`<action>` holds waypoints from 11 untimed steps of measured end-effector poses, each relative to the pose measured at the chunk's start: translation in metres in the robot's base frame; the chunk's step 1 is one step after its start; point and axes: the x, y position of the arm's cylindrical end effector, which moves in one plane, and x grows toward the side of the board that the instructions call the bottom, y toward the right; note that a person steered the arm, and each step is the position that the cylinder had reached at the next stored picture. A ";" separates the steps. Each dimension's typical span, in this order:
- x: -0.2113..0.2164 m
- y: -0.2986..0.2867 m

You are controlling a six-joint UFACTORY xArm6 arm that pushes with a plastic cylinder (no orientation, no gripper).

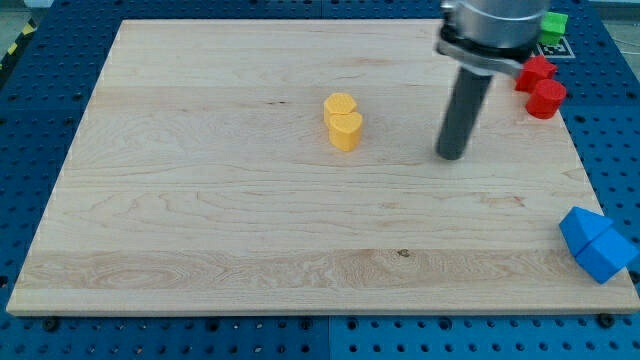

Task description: Move the blue cube to the bottom center

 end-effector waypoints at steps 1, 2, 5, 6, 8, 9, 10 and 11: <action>0.002 0.030; 0.013 0.065; 0.041 0.103; 0.063 0.120; 0.116 0.164; 0.139 0.168; 0.151 0.163; 0.147 0.145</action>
